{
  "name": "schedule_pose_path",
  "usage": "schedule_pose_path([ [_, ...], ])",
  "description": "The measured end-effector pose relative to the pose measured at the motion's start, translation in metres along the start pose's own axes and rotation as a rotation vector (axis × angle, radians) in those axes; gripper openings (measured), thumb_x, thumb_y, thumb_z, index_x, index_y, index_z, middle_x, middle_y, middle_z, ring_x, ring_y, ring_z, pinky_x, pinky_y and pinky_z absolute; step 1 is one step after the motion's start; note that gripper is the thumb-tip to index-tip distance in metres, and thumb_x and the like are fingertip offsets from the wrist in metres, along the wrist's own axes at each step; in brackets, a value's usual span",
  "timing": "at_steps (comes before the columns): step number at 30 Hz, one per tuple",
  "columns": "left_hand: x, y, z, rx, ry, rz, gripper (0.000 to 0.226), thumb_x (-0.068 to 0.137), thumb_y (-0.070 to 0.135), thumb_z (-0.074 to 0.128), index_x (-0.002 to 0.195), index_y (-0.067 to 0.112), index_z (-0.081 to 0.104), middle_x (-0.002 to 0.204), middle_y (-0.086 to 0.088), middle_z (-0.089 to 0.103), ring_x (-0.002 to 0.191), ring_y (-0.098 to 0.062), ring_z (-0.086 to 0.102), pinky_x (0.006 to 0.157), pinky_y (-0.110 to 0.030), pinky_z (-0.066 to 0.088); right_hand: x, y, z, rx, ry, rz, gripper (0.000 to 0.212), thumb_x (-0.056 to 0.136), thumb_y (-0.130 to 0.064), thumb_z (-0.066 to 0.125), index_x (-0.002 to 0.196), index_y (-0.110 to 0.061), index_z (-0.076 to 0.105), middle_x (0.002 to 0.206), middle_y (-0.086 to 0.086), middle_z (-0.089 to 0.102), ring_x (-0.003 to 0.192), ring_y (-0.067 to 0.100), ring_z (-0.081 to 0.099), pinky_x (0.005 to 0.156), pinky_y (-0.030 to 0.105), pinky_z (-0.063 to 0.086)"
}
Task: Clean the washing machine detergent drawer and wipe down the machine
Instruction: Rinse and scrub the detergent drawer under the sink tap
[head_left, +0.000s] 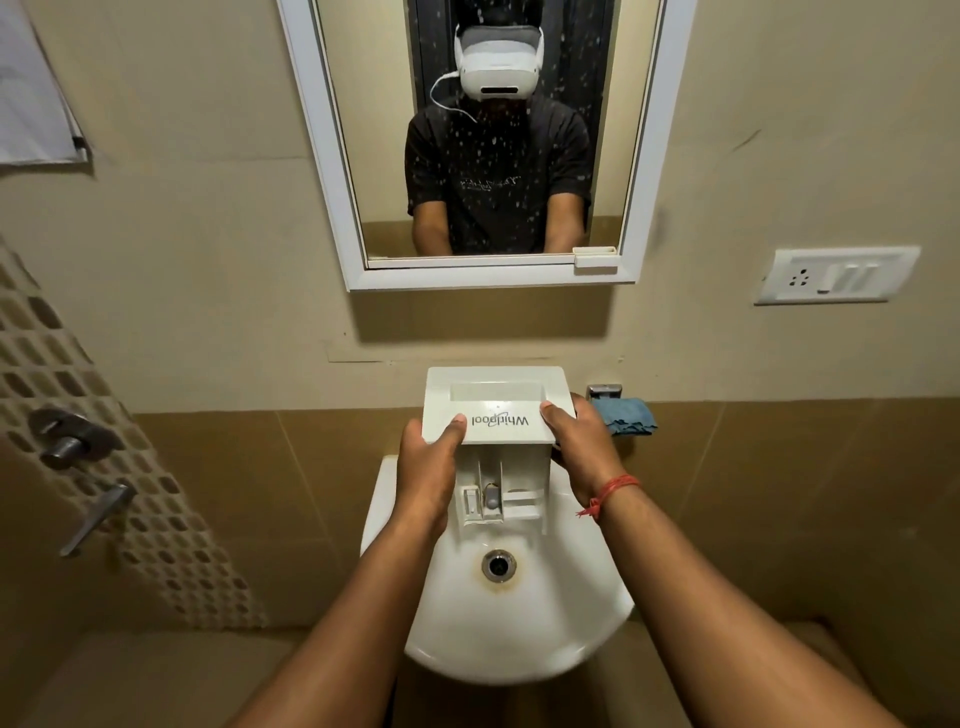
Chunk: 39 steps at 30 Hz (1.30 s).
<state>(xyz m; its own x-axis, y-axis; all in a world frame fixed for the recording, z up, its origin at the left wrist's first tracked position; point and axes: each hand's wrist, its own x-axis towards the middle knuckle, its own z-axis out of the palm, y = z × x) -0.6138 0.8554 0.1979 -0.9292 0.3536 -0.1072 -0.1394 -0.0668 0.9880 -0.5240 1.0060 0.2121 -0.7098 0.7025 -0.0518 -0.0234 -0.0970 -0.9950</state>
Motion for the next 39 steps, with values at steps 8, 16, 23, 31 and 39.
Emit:
schedule_pose_path([
  [8,-0.007,-0.008,0.000,0.018,-0.004,-0.064,0.034,0.081,0.034,0.068,0.111,0.023,0.054,0.109,0.003,0.069,0.099,-0.016,0.065,0.081,-0.036,0.050,-0.004,0.015,-0.008,0.027,0.020,0.008,0.010,0.093,-0.021,0.059,0.100,-0.026,0.064,0.105,0.000,0.072,0.099,0.021,0.068,0.093,0.046,0.053],
  [16,-0.014,-0.012,0.002,0.018,0.034,-0.076,0.032,0.087,0.025,0.062,0.116,0.020,0.050,0.108,0.003,0.066,0.096,-0.015,0.062,0.074,-0.034,0.047,-0.008,0.030,-0.009,0.014,0.021,0.027,0.030,0.082,-0.045,0.064,0.107,-0.029,0.063,0.107,-0.004,0.072,0.101,0.018,0.068,0.095,0.048,0.052],
  [23,-0.010,-0.010,0.001,0.028,0.044,-0.070,0.033,0.087,0.026,0.063,0.115,0.020,0.046,0.109,0.001,0.065,0.098,-0.015,0.062,0.083,-0.037,0.050,-0.008,0.026,-0.004,-0.008,0.030,-0.013,0.015,0.093,-0.037,0.060,0.105,-0.029,0.063,0.108,-0.005,0.071,0.102,0.015,0.067,0.095,0.045,0.052],
  [31,-0.004,-0.005,-0.005,0.007,-0.032,-0.072,0.032,0.091,0.023,0.059,0.121,0.027,0.049,0.110,0.004,0.069,0.098,-0.013,0.063,0.075,-0.035,0.048,-0.003,0.025,0.002,-0.086,0.044,-0.041,0.021,0.094,-0.037,0.059,0.113,-0.028,0.061,0.109,-0.008,0.070,0.103,0.012,0.066,0.096,0.044,0.051],
  [39,0.015,-0.009,-0.025,-0.021,-0.160,-0.282,0.023,0.092,0.043,0.061,0.111,0.030,0.058,0.095,0.004,0.076,0.096,-0.021,0.067,0.087,-0.045,0.047,-0.016,0.030,0.013,-0.145,0.041,0.013,0.021,0.097,-0.036,0.055,0.113,-0.024,0.060,0.108,-0.007,0.070,0.099,0.009,0.066,0.091,0.035,0.053],
])
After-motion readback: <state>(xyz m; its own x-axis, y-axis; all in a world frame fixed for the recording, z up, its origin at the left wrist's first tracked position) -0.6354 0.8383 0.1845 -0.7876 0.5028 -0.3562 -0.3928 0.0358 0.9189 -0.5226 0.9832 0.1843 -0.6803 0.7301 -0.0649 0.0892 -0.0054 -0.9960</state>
